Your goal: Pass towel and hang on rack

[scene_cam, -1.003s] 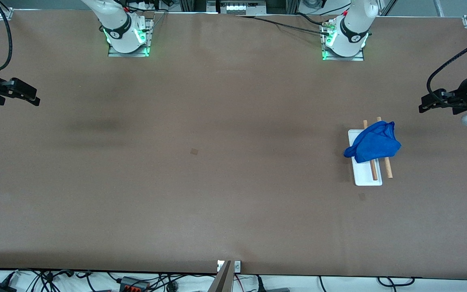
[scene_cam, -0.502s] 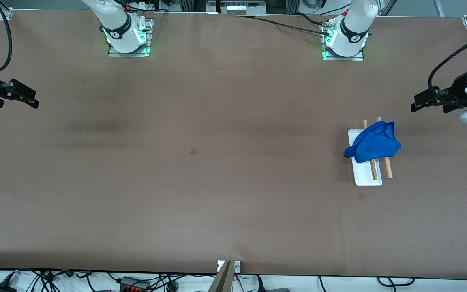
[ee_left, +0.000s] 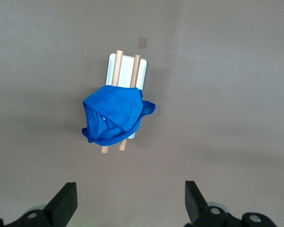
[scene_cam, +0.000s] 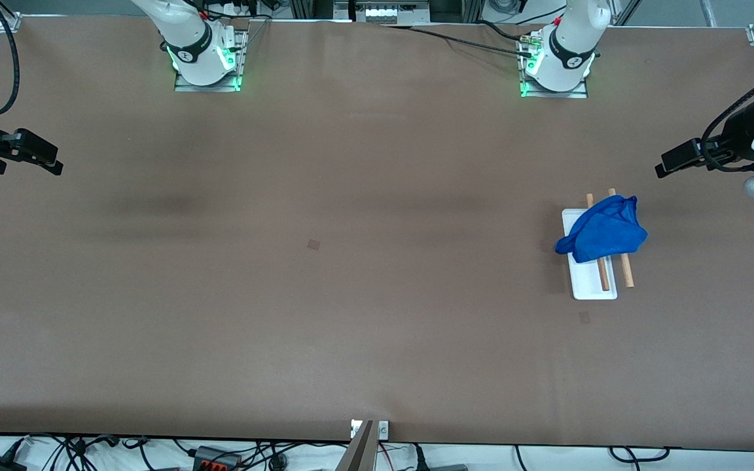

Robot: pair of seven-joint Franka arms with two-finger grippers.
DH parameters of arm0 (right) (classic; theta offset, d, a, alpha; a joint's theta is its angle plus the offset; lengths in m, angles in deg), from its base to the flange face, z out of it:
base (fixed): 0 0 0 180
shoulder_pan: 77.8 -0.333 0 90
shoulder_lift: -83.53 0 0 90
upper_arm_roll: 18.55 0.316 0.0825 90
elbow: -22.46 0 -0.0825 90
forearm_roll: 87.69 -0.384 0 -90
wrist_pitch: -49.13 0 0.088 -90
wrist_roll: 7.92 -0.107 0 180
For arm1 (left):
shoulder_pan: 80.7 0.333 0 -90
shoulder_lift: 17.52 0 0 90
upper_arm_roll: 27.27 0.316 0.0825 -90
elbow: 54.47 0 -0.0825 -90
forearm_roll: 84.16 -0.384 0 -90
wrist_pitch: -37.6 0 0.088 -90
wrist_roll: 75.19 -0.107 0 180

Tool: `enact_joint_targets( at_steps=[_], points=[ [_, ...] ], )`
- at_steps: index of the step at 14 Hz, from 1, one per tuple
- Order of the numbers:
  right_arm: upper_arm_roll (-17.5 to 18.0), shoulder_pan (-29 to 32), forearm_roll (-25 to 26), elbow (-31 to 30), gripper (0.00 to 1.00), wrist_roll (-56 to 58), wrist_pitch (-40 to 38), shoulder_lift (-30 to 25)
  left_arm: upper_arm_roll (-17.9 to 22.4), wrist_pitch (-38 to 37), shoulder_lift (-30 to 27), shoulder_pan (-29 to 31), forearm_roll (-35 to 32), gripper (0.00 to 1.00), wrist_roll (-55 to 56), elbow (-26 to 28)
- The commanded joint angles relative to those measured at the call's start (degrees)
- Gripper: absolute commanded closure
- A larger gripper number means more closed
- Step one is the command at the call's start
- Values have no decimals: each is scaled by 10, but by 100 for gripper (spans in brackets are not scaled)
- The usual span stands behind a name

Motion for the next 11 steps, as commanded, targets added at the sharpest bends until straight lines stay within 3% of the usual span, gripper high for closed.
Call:
enact_joint_targets(
  at_steps=[1,11],
  points=[
    [3,3,2,-5,0,2,7,-4,-14,-10,-1,-1,-41,0,2,-9],
    [3,3,3,-10,0,2,12,-8,-19,-10,0,3,-44,0,-18,-11]
  ],
)
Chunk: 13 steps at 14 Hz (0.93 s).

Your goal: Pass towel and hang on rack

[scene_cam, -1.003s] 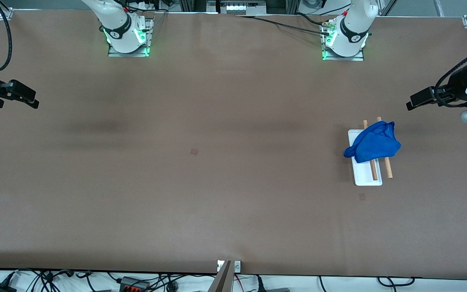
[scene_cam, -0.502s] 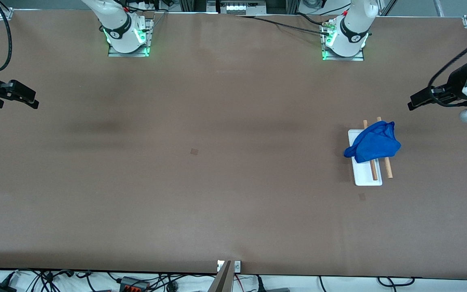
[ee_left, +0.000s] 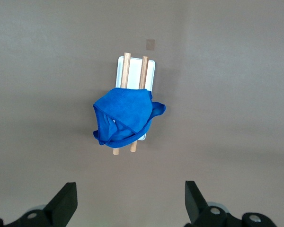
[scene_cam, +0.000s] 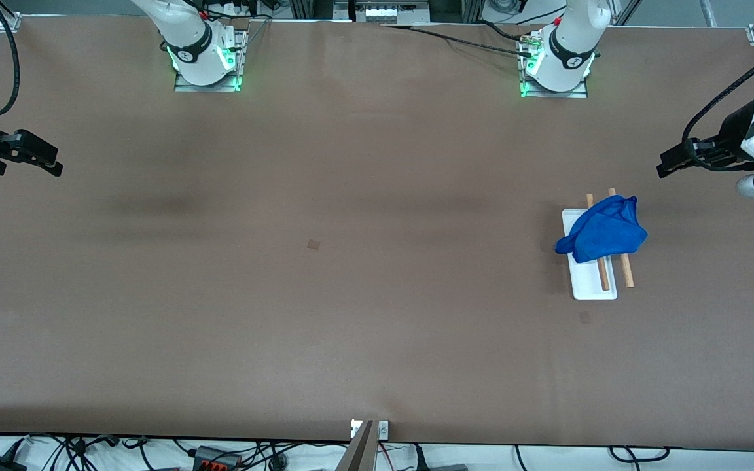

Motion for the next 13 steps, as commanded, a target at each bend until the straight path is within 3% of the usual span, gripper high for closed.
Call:
enact_joint_targets(
  at_steps=[1,7,13],
  points=[
    [4,3,3,-12,0,2,8,-9,-4,-10,0,2,-10,0,-9,-10],
    [4,2,3,-59,0,3,36,-41,-4,-9,0,2,-10,0,-9,-10],
    [4,2,3,-59,0,3,33,-42,-4,-9,2,2,-12,0,-22,-10]
  ],
)
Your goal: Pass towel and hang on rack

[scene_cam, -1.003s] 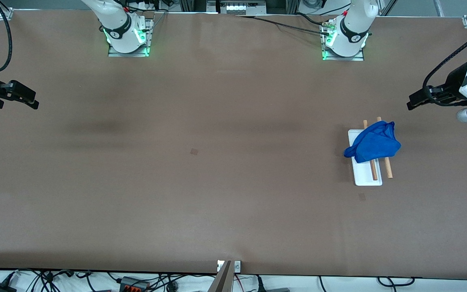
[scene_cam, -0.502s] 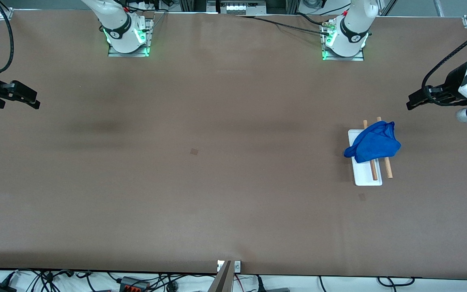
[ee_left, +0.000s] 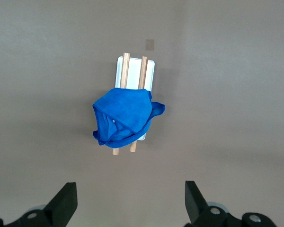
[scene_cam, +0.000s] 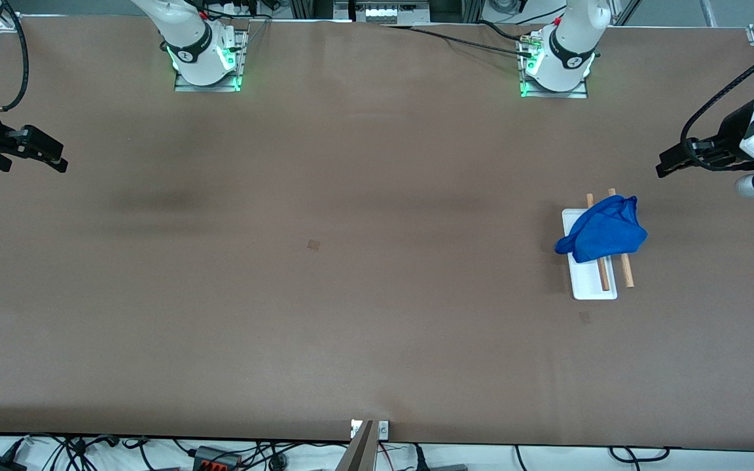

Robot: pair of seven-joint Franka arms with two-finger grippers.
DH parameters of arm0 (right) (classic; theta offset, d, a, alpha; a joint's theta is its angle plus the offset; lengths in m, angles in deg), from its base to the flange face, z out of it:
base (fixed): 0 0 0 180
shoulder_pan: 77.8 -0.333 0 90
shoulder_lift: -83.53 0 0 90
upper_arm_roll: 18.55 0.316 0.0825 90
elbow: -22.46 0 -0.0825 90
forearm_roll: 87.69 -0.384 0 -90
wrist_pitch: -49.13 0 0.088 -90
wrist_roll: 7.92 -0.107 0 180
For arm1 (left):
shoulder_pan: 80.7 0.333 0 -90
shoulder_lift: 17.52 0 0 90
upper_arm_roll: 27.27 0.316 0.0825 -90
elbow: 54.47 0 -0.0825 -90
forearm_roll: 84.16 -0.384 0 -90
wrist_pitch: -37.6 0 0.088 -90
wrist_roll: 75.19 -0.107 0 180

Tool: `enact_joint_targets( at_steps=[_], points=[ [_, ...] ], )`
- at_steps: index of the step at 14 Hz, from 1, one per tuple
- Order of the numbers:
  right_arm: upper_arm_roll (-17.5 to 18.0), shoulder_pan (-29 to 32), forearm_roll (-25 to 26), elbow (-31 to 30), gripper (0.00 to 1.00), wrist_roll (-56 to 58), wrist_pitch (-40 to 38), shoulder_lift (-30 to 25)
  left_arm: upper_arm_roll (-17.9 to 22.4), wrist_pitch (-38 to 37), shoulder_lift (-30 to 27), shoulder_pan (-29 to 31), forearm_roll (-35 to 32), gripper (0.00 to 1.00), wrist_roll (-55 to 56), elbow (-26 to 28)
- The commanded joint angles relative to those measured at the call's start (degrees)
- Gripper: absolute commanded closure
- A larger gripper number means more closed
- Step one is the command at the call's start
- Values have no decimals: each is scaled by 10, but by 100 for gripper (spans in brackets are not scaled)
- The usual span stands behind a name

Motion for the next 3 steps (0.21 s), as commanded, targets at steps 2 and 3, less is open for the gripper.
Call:
enact_joint_targets(
  at_steps=[2,3],
  points=[
    [3,2,3,-17,0,3,10,-15,-3,-9,2,3,-10,0,-50,-10],
    [3,2,3,-17,0,3,9,-15,-3,-9,2,3,-11,0,-50,-10]
  ],
)
